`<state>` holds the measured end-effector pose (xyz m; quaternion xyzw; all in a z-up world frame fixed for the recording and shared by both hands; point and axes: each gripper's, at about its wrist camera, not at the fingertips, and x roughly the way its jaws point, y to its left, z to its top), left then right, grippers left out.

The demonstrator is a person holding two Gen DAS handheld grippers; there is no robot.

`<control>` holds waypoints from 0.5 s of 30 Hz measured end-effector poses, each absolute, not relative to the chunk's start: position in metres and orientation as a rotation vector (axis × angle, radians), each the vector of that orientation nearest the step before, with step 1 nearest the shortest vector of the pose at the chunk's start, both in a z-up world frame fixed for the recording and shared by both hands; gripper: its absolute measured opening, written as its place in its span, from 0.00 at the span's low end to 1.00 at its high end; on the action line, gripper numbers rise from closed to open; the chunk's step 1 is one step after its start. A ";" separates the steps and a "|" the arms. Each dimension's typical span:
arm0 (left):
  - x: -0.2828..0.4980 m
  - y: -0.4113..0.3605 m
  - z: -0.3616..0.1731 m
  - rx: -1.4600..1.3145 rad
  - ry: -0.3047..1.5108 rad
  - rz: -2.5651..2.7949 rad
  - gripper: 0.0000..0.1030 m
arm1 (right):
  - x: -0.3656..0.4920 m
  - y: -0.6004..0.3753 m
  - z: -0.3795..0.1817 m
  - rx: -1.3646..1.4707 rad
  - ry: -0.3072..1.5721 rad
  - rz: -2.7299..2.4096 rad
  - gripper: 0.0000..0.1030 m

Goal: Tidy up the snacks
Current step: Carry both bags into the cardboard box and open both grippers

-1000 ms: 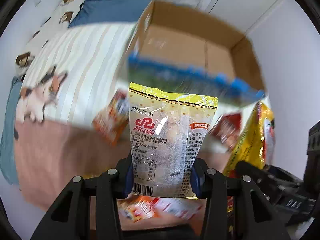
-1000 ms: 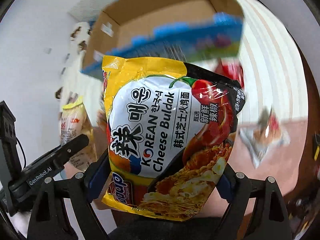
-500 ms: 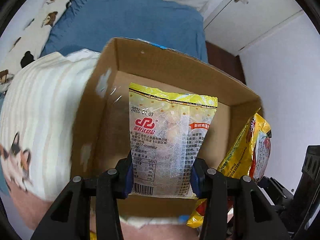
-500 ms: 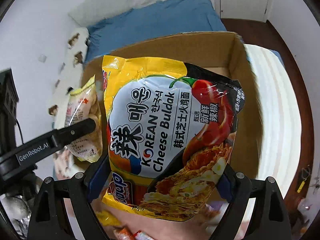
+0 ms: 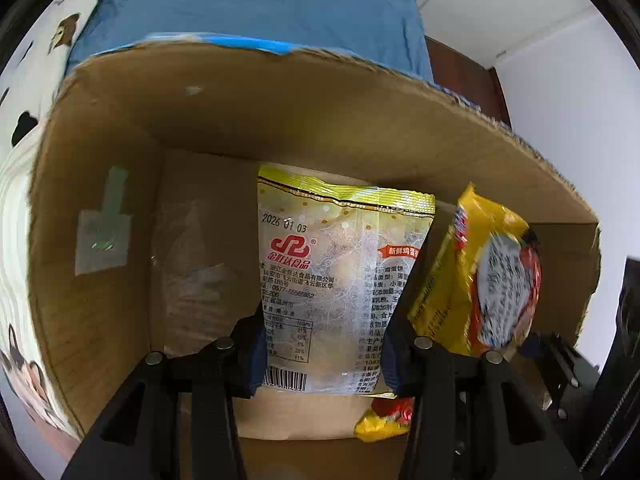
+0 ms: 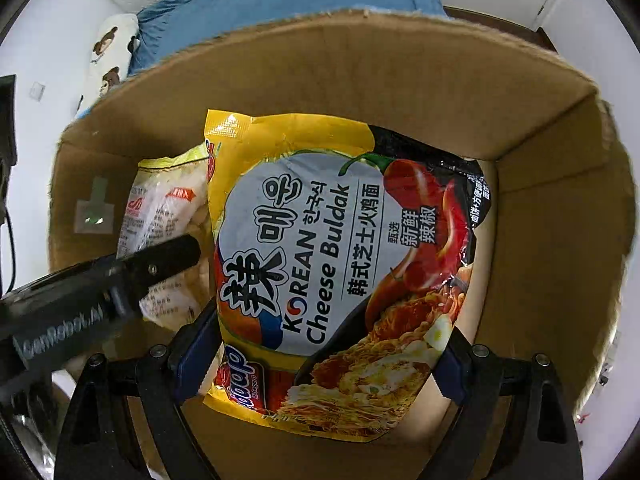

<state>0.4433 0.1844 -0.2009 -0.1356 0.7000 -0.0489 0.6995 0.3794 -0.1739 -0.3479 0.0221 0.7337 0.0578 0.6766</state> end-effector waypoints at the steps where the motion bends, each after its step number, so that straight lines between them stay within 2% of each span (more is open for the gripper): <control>1: 0.443 0.182 -0.197 -0.283 1.563 -0.115 0.43 | 0.379 -0.172 -0.349 0.046 1.652 0.126 0.90; 3: 0.433 0.185 -0.188 -0.271 1.544 -0.112 0.55 | 0.388 -0.173 -0.359 0.033 1.659 0.096 0.91; 5: 0.420 0.189 -0.180 -0.280 1.529 -0.107 0.89 | 0.395 -0.168 -0.363 0.015 1.644 0.090 0.96; 6: 0.415 0.195 -0.177 -0.291 1.524 -0.107 0.92 | 0.399 -0.169 -0.364 0.007 1.640 0.084 0.96; 11: 0.401 0.197 -0.157 -0.270 1.482 -0.094 0.93 | 0.414 -0.181 -0.361 -0.007 1.653 0.098 0.98; 15: 0.415 0.158 -0.158 -0.254 1.448 -0.102 0.93 | 0.395 -0.176 -0.337 0.049 1.620 0.105 0.98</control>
